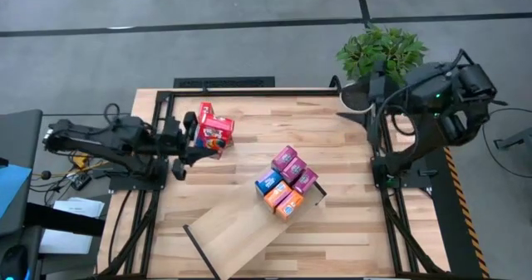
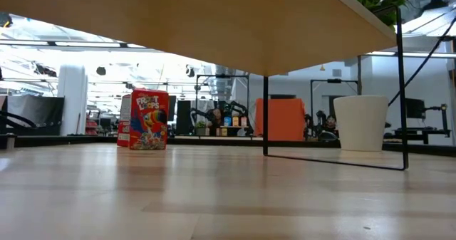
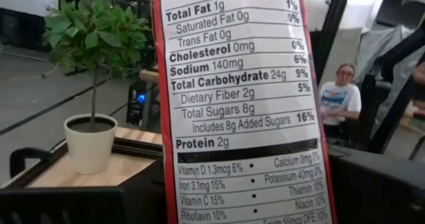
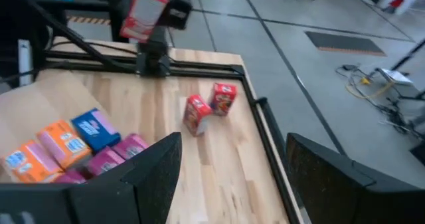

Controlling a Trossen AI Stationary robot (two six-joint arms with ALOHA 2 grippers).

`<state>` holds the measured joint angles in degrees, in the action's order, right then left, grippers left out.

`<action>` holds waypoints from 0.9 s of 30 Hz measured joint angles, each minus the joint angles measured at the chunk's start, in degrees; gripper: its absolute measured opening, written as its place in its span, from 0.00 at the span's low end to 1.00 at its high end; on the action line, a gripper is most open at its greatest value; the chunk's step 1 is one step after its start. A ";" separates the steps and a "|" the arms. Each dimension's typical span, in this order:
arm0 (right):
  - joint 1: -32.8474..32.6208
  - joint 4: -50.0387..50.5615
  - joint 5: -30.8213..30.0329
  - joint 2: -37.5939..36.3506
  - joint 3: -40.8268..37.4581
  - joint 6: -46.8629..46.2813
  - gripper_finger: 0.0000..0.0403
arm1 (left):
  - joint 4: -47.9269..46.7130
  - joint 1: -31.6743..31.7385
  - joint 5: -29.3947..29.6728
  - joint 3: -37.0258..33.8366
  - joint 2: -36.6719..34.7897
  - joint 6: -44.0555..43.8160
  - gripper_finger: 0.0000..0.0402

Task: Stack cereal on shelf
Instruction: Put the bottom red cereal box onto the shelf

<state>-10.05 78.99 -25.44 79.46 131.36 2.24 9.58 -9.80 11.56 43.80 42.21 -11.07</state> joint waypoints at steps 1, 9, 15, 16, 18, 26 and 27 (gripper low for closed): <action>0.41 0.06 0.00 -1.21 -1.44 -0.50 0.73 | 1.82 0.00 0.11 -1.35 0.02 -0.45 0.40; 1.95 -17.43 -0.18 -15.27 -26.04 -2.91 0.73 | 6.14 0.00 0.13 -2.43 3.41 -0.64 0.41; 1.95 -37.20 -0.39 -25.77 -47.76 -3.81 0.73 | 9.01 0.00 0.85 -2.41 7.80 0.57 0.41; 1.95 -39.44 -0.40 -26.91 -50.37 -3.83 0.73 | 9.63 0.00 0.69 -2.41 8.85 0.55 0.41; 1.95 -42.75 -0.39 -28.69 -54.46 -3.95 0.73 | 10.92 0.00 -0.22 -2.41 10.84 -0.23 0.41; 1.95 -48.58 -0.82 -33.65 -61.27 -5.33 0.73 | 18.80 -0.04 -2.33 -2.41 18.78 -0.61 0.41; 1.95 -49.14 -0.82 -34.29 -61.85 -5.38 0.73 | 19.88 -0.04 -2.33 -2.41 19.75 -0.49 0.41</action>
<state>-8.10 29.85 -26.26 45.17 69.51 -3.14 29.46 -9.85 9.23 41.39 61.96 -11.56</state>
